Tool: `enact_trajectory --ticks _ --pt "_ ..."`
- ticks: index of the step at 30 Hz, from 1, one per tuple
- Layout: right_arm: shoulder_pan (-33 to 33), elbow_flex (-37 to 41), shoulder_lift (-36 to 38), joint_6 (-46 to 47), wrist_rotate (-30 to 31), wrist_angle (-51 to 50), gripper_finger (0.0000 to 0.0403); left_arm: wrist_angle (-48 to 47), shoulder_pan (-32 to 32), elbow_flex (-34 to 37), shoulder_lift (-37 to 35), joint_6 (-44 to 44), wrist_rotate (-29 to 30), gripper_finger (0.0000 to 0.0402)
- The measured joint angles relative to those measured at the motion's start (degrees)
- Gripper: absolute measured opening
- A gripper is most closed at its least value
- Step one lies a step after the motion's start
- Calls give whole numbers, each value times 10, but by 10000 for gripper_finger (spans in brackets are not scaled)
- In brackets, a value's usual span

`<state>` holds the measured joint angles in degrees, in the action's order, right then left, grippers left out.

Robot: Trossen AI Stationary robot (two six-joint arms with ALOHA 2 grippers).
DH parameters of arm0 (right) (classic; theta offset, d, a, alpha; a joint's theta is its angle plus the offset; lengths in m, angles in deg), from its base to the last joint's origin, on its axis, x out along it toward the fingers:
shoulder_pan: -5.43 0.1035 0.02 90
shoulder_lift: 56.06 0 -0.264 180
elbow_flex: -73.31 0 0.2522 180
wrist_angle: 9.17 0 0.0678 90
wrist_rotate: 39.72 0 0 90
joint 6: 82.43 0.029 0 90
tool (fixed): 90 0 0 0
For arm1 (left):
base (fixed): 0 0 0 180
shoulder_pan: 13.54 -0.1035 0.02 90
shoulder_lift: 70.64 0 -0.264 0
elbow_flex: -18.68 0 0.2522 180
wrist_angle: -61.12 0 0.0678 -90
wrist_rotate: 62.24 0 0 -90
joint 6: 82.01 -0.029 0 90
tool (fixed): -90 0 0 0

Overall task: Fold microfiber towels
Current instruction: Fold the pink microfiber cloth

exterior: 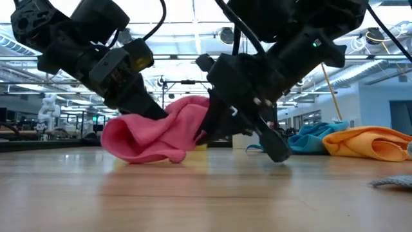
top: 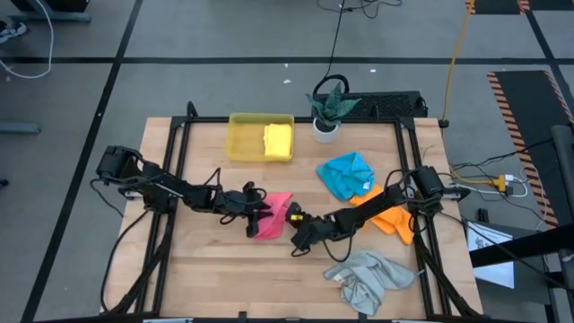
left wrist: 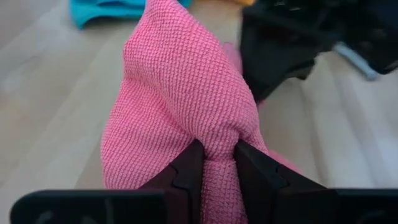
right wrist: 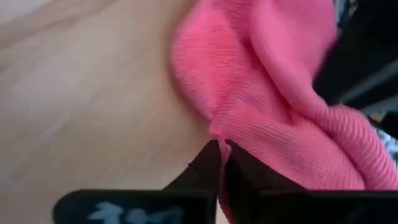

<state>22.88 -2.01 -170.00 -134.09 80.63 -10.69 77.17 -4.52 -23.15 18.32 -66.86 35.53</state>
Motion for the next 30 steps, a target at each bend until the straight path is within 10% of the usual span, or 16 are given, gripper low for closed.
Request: enact_trajectory --ticks 8,13,21,30 --pt "43 0 43 64 57 -16 2 -31 -29 -6 -87 -31 -64 88" --pt "78 0 93 173 -36 -22 1 -98 -46 -6 -133 -44 -67 97" --pt "87 0 93 272 -108 -28 1 -120 -44 -5 -122 -44 -81 245" --pt "75 0 192 388 38 -27 0 -1 49 -5 -120 -212 -14 323"
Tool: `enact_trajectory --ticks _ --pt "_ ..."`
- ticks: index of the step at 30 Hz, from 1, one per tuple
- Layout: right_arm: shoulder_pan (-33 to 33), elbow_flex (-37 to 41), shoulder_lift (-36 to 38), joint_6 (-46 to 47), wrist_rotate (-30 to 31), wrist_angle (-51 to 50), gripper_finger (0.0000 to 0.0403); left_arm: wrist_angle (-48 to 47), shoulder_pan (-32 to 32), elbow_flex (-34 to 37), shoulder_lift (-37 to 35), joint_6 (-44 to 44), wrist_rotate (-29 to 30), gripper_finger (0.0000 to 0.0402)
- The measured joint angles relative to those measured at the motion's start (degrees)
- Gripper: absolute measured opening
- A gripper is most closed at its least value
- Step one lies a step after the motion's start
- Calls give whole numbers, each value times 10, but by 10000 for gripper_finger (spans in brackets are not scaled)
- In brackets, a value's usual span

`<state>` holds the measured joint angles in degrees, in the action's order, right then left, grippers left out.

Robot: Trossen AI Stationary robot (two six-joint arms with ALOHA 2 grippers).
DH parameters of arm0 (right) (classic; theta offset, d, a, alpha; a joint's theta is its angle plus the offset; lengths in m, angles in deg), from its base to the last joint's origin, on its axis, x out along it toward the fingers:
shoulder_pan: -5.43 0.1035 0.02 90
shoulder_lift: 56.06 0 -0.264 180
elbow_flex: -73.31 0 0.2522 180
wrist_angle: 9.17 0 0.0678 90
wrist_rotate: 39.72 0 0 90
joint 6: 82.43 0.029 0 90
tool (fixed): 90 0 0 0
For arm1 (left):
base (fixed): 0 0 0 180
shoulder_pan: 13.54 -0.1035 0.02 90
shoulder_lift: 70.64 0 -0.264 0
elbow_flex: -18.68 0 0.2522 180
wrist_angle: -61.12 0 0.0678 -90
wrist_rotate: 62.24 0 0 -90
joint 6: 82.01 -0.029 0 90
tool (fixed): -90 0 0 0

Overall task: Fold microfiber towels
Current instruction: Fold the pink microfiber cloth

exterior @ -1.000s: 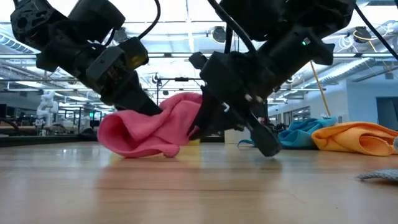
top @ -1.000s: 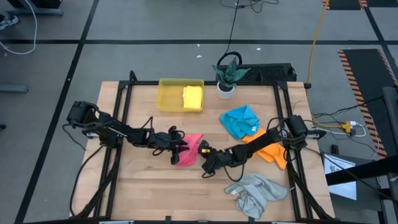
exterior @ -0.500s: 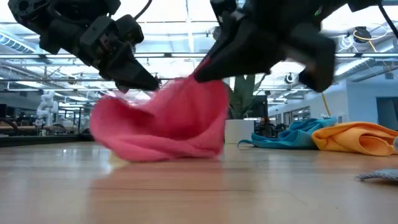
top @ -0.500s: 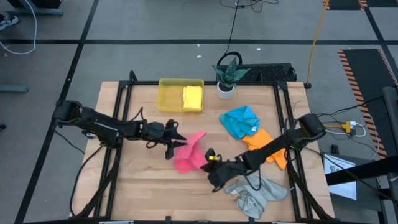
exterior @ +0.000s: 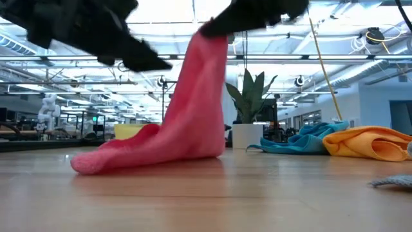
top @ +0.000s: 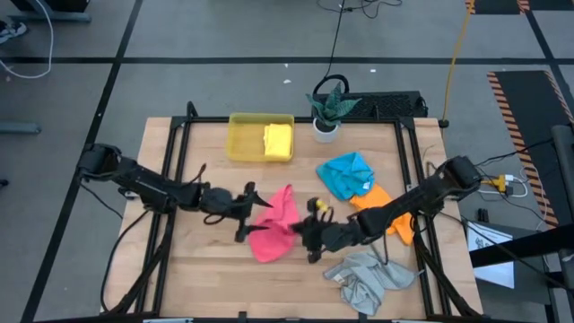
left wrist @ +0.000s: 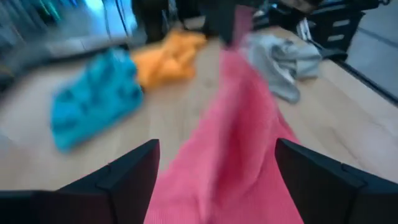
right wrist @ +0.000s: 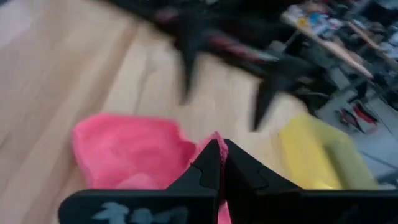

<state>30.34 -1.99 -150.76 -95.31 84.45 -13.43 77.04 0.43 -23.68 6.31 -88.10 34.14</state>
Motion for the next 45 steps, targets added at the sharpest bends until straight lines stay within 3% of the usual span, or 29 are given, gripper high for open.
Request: enact_trajectory --ticks 4,9,11,17,21,24,29,37,41,45 --pt "-1 0 46 0 -29 -11 0 77 43 0 11 -74 63 324" --pt "1 0 69 -5 -125 -12 0 140 51 0 52 -101 50 324" --pt "4 0 70 -17 -137 -17 0 145 47 0 72 -103 33 324" --pt "20 1 70 -28 -132 -32 0 151 42 0 138 -88 28 294" --pt "26 1 70 -28 -131 -31 0 204 46 0 180 -89 10 262" --pt "30 1 70 -25 -104 -32 0 226 63 0 206 -132 12 247" --pt "33 1 69 -23 -69 -46 0 225 82 0 245 -186 105 241" --pt "33 1 69 -13 -71 -46 0 224 55 -30 314 -157 112 211" --pt "34 1 69 -11 -71 -48 0 207 51 -54 327 -158 138 171" --pt "39 1 69 -7 -70 -54 0 178 54 -65 327 -161 201 103"
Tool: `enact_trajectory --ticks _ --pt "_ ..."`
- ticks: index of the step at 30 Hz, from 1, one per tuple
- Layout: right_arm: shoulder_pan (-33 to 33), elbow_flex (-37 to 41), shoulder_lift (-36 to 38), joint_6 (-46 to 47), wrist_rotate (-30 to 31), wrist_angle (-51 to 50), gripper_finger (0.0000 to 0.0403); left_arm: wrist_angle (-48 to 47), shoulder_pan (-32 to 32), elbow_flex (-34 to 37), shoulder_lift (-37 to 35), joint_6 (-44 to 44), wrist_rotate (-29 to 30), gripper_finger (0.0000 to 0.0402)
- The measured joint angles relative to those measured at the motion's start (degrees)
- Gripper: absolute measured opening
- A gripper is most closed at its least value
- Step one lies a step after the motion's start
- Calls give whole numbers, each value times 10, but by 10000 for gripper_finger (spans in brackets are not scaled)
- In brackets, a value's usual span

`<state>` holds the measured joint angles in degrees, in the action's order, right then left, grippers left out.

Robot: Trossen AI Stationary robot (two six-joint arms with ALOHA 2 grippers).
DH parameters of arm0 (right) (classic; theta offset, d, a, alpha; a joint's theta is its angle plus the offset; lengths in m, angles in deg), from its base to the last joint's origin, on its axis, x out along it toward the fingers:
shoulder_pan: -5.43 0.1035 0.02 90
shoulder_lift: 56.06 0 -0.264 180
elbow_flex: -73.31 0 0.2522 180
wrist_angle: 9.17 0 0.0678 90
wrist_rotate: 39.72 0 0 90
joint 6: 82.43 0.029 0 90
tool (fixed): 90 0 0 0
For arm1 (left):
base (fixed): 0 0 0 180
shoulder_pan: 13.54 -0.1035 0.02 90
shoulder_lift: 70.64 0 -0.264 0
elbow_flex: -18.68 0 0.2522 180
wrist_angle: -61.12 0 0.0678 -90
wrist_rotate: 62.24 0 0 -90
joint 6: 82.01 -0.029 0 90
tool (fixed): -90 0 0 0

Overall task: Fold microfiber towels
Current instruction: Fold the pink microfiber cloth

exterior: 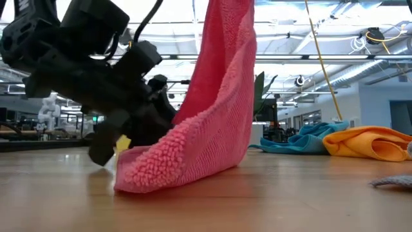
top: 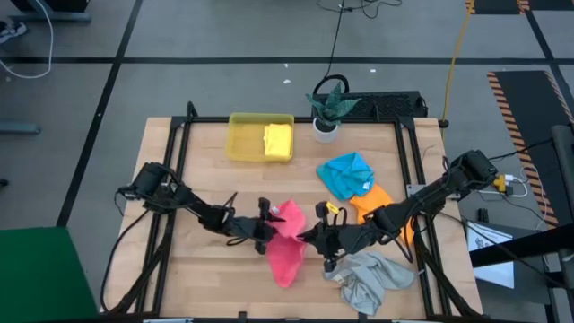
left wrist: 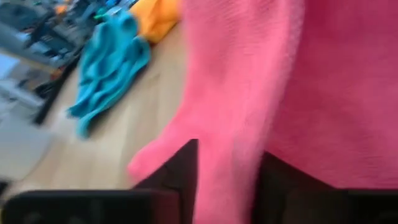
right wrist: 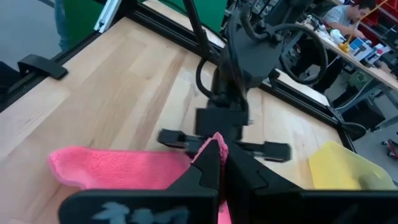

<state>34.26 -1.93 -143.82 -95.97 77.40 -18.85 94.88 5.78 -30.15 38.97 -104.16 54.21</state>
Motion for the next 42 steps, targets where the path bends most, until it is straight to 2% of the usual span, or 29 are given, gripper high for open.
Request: enact_trajectory --ticks 3,5,7,10,14,18,22,28,33,35,38,42 --pt "11 0 0 0 1 -1 0 -19 7 -1 -12 -14 55 38" --pt "20 0 0 -1 4 -1 0 -51 15 0 -30 -16 101 11" --pt "33 0 0 -6 39 1 0 -75 26 0 -58 -18 148 11" --pt "52 0 0 -11 126 5 0 -130 49 -1 -117 -22 192 11" --pt "69 0 9 -23 220 13 0 -203 86 -1 -208 -13 199 5" --pt "79 0 26 -22 256 17 0 -247 130 -1 -287 15 201 9" --pt "84 0 44 -22 256 19 0 -263 179 -1 -336 34 201 5" --pt "83 0 49 -16 247 24 0 -266 238 -1 -351 45 213 6" --pt "65 21 47 -11 159 56 0 -269 275 -1 -352 42 337 9" --pt "58 32 47 -19 139 80 0 -288 287 -10 -356 40 362 8" --pt "47 45 48 -29 116 102 0 -331 294 -35 -358 51 352 4" --pt "41 53 48 -47 116 125 0 -426 296 -76 -358 92 351 9"
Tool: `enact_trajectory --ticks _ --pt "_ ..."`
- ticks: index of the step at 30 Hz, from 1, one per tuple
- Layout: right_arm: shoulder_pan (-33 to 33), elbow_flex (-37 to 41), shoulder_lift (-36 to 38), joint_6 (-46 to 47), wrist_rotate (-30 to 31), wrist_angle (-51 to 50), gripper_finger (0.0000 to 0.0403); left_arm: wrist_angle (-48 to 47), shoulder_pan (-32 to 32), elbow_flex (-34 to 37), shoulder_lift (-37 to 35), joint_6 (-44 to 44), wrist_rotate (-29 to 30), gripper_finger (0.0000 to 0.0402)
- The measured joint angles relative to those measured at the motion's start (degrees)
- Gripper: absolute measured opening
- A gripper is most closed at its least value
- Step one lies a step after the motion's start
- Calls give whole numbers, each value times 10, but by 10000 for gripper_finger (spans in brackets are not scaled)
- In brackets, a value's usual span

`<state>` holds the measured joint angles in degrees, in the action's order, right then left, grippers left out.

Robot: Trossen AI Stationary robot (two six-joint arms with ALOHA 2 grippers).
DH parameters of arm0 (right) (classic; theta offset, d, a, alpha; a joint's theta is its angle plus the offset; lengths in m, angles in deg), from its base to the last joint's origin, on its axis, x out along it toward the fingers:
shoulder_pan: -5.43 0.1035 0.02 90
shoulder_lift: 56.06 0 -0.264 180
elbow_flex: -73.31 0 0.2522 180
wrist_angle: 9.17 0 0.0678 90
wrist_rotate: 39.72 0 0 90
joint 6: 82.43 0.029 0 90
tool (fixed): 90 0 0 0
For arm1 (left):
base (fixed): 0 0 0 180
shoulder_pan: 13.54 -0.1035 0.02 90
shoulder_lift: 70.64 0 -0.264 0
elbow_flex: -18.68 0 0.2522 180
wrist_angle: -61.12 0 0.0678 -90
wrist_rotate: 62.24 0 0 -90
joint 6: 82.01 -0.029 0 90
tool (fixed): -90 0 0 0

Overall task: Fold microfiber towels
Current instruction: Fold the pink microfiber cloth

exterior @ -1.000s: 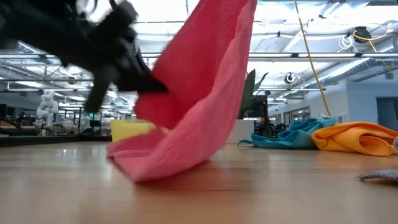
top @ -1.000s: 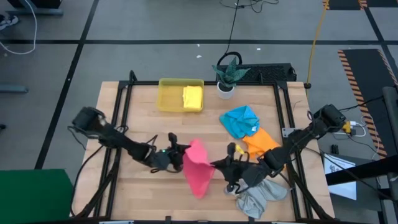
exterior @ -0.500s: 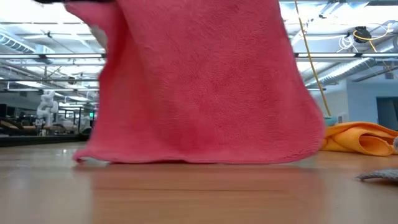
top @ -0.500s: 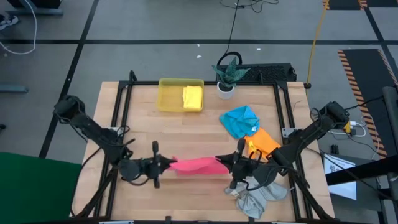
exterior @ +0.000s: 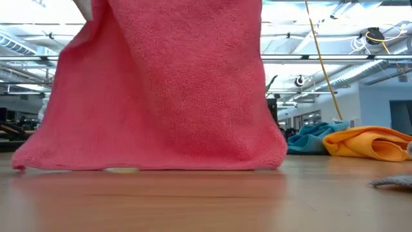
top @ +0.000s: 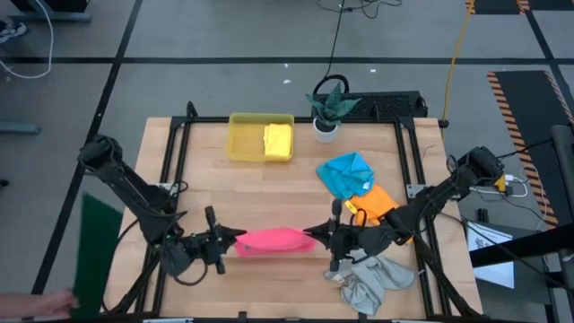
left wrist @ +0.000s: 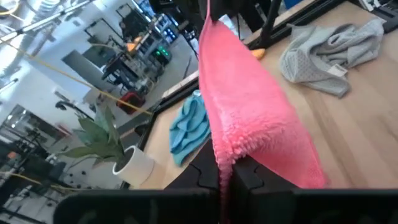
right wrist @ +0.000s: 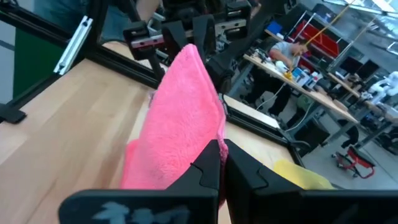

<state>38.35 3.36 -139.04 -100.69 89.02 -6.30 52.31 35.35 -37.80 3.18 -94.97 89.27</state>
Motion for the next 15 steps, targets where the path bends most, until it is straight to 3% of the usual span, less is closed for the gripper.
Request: enact_trajectory --ticks 4,8,11,15 --pt "14 0 6 -11 0 10 0 -88 8 -45 0 53 -40 7" --pt "46 0 23 -1 -7 31 0 -139 27 -94 0 100 -146 6" --pt "62 0 34 37 -77 53 0 -156 35 -127 0 134 -230 17" --pt "69 0 37 73 -119 160 0 -162 37 -162 0 164 -254 13"
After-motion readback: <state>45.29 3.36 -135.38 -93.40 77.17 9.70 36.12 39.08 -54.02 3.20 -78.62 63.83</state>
